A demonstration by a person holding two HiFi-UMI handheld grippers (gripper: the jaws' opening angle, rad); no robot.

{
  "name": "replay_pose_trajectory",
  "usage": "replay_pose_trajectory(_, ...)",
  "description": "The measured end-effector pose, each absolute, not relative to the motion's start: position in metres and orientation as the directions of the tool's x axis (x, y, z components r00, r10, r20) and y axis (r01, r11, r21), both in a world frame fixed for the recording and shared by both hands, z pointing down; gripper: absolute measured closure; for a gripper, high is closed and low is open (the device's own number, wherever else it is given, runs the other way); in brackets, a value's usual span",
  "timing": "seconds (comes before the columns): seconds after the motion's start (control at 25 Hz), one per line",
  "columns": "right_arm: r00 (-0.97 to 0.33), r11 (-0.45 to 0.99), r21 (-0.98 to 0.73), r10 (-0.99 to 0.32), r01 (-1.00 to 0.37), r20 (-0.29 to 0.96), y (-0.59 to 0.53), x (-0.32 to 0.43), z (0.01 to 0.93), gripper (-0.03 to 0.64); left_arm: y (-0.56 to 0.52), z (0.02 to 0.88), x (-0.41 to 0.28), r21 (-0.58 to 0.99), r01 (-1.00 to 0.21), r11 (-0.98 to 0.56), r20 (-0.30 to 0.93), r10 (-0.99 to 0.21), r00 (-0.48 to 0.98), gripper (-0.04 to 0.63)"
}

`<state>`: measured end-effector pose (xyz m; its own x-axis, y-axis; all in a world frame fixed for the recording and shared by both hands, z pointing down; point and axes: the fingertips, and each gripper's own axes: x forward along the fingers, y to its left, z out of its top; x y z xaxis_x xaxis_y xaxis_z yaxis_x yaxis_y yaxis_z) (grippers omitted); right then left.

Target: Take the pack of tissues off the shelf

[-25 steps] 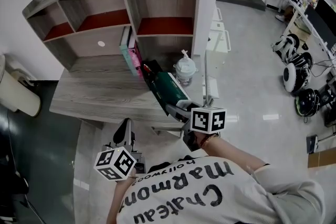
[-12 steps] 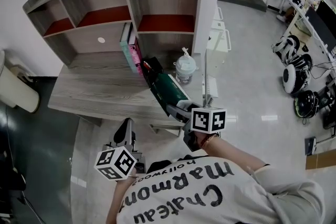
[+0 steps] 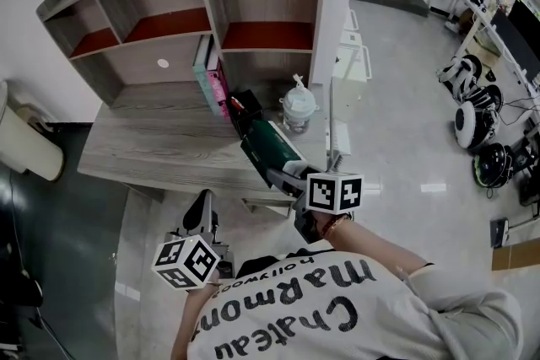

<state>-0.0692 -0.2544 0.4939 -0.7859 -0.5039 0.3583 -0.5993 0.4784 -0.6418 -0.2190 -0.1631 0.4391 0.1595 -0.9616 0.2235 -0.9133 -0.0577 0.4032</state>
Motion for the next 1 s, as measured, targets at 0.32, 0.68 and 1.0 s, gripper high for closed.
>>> replay_pose_trajectory(0.32,-0.786,0.471,-0.649,-0.506,-0.597,0.356,-0.2550,-0.0708,0.4938,0.264,-0.1641,0.4386,-0.2216,0.403,-0.913,-0.059,0.223,-0.961,0.161,0.577)
replay_pose_trajectory(0.68,-0.784,0.451,-0.666,-0.511,-0.594,0.354,-0.2561,-0.0676,0.4944,0.264,-0.1685,0.4369,-0.2196,0.401,-0.913,-0.073,0.220,-0.960,0.173,0.577)
replay_pose_trajectory(1.0,-0.779,0.439,-0.673,-0.519,-0.596,0.352,-0.2565,-0.0636,0.4935,0.264,-0.1708,0.4357,-0.2169,0.400,-0.912,-0.085,0.219,-0.958,0.185,0.577)
